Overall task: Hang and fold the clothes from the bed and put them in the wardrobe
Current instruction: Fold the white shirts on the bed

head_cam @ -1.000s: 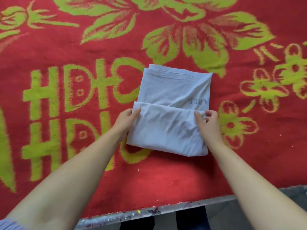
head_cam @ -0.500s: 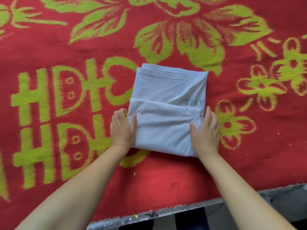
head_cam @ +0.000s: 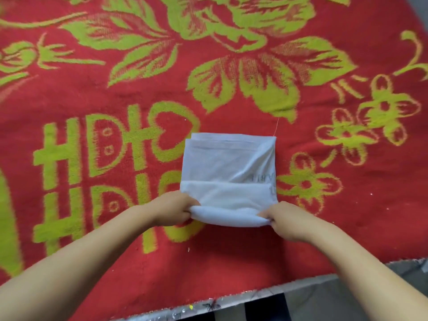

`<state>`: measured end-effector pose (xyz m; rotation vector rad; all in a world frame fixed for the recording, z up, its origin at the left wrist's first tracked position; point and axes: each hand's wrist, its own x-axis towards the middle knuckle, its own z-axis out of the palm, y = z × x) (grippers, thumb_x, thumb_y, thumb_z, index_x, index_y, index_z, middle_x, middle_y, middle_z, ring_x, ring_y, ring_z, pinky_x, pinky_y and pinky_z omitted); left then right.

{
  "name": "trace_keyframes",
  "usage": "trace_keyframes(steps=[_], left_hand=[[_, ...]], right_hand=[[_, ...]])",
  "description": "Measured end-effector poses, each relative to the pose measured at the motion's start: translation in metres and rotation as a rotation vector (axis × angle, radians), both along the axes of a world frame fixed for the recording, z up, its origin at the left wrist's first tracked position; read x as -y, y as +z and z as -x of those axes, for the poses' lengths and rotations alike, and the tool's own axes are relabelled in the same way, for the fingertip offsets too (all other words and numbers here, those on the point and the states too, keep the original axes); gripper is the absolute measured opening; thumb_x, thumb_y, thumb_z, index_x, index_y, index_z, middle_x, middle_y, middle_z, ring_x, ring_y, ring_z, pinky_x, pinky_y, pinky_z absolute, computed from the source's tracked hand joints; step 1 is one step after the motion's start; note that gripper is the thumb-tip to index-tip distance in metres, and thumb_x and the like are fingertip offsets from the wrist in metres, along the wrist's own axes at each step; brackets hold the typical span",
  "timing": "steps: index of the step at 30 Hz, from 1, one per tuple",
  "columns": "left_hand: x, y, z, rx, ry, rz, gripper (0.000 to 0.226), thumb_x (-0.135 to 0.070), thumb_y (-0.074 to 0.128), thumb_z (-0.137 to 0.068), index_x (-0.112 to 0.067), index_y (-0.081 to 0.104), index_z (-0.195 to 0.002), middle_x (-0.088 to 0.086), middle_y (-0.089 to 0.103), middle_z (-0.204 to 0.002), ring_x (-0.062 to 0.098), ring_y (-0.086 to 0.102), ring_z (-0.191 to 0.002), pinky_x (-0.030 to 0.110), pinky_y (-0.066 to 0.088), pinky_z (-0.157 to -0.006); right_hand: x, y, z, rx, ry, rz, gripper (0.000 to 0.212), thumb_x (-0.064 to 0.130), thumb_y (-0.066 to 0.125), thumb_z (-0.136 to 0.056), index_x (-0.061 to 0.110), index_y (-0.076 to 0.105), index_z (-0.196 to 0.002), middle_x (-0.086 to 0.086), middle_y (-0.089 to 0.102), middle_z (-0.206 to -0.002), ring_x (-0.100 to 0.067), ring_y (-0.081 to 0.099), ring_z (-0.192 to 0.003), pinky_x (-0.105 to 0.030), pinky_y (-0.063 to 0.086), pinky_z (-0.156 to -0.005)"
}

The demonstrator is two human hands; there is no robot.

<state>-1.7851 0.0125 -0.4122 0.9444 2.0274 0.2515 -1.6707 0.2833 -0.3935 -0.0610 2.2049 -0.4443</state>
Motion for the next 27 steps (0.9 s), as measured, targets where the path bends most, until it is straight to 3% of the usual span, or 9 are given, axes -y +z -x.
trace_keyframes(steps=[2, 4, 6, 8, 11, 15, 19, 23, 27], left_hand=[[-0.007, 0.014, 0.019, 0.255, 0.065, 0.059, 0.003, -0.012, 0.05, -0.069, -0.013, 0.051, -0.071, 0.0, 0.048, -0.064, 0.009, 0.042, -0.059, 0.029, 0.031, -0.055], [-0.012, 0.025, 0.044, 0.382, 0.27, -0.008, 0.018, -0.021, 0.05, -0.065, -0.008, 0.057, -0.077, -0.006, 0.049, -0.067, 0.005, 0.043, -0.061, 0.027, 0.033, -0.058], [-0.01, 0.023, 0.072, 0.499, 0.504, -0.077, 0.032, -0.022, 0.06, -0.073, -0.005, 0.066, -0.1, -0.001, 0.066, -0.087, 0.01, 0.06, -0.08, 0.031, 0.046, -0.073], [-0.007, 0.013, 0.091, 0.625, 0.704, -0.15, 0.03, -0.02, 0.064, -0.086, -0.009, 0.066, -0.115, 0.003, 0.072, -0.105, 0.016, 0.066, -0.096, 0.033, 0.05, -0.084], [-0.013, -0.016, 0.09, 0.63, 1.087, -0.326, 0.032, -0.031, 0.056, -0.094, -0.01, 0.066, -0.116, 0.002, 0.074, -0.101, 0.016, 0.067, -0.092, 0.029, 0.05, -0.078], [-0.024, -0.053, 0.058, 0.432, 1.22, -0.507, 0.033, -0.044, 0.054, -0.093, -0.021, 0.062, -0.116, -0.003, 0.07, -0.111, 0.015, 0.066, -0.101, 0.029, 0.051, -0.079], [-0.034, -0.07, 0.033, -0.281, 1.128, -0.394, 0.017, -0.03, 0.044, -0.1, -0.016, 0.051, -0.094, -0.004, 0.058, -0.075, 0.031, 0.058, -0.078, 0.031, 0.025, -0.06], [-0.042, -0.081, 0.027, -0.385, 1.263, -0.189, 0.025, -0.032, 0.041, -0.101, -0.009, 0.046, -0.091, 0.029, 0.062, -0.087, 0.047, 0.057, -0.084, 0.038, 0.024, -0.059], [-0.044, -0.068, 0.023, -0.447, 1.294, -0.036, 0.038, -0.035, 0.048, -0.096, -0.007, 0.046, -0.12, 0.023, 0.06, -0.113, 0.042, 0.057, -0.103, 0.044, 0.039, -0.076]], right_hand=[[-0.022, 0.018, 0.02, 0.064, -0.015, 0.105, 0.022, -0.002, 0.042, -0.074, 0.015, 0.041, -0.061, -0.004, 0.051, -0.064, -0.019, 0.048, -0.068, -0.034, 0.029, -0.057], [-0.042, 0.026, 0.04, 0.033, -0.178, 0.219, 0.019, -0.005, 0.042, -0.074, 0.006, 0.058, -0.075, -0.02, 0.061, -0.077, -0.016, 0.052, -0.069, -0.035, 0.04, -0.06], [-0.059, 0.023, 0.059, -0.074, -0.503, 0.401, 0.031, -0.005, 0.049, -0.084, 0.014, 0.07, -0.096, -0.015, 0.069, -0.094, -0.011, 0.06, -0.079, -0.032, 0.049, -0.071], [-0.064, 0.008, 0.073, -0.224, -0.895, 0.561, 0.023, 0.008, 0.056, -0.093, 0.025, 0.066, -0.106, -0.002, 0.067, -0.097, -0.005, 0.06, -0.076, -0.022, 0.048, -0.063], [-0.05, -0.024, 0.089, -0.3, -1.344, 0.587, 0.033, 0.032, 0.057, -0.095, 0.012, 0.052, -0.121, -0.001, 0.06, -0.095, -0.002, 0.058, -0.064, -0.019, 0.043, -0.051], [-0.028, -0.061, 0.087, -0.381, -1.166, 0.2, 0.041, 0.04, 0.058, -0.092, 0.007, 0.051, -0.114, -0.007, 0.061, -0.105, -0.025, 0.058, -0.097, -0.029, 0.033, -0.068], [-0.018, -0.068, 0.083, -0.627, -1.133, 0.071, 0.024, 0.03, 0.043, -0.1, 0.008, 0.05, -0.106, -0.018, 0.063, -0.094, -0.038, 0.057, -0.088, -0.035, 0.027, -0.062], [-0.015, -0.077, 0.088, -0.534, -1.11, -0.022, 0.026, 0.029, 0.035, -0.103, 0.006, 0.046, -0.11, -0.025, 0.062, -0.103, -0.043, 0.056, -0.094, -0.041, 0.032, -0.066], [-0.018, -0.061, 0.087, -0.57, -0.895, -0.217, 0.045, 0.023, 0.045, -0.097, 0.01, 0.037, -0.139, -0.019, 0.045, -0.138, -0.038, 0.043, -0.126, -0.046, 0.037, -0.093]])
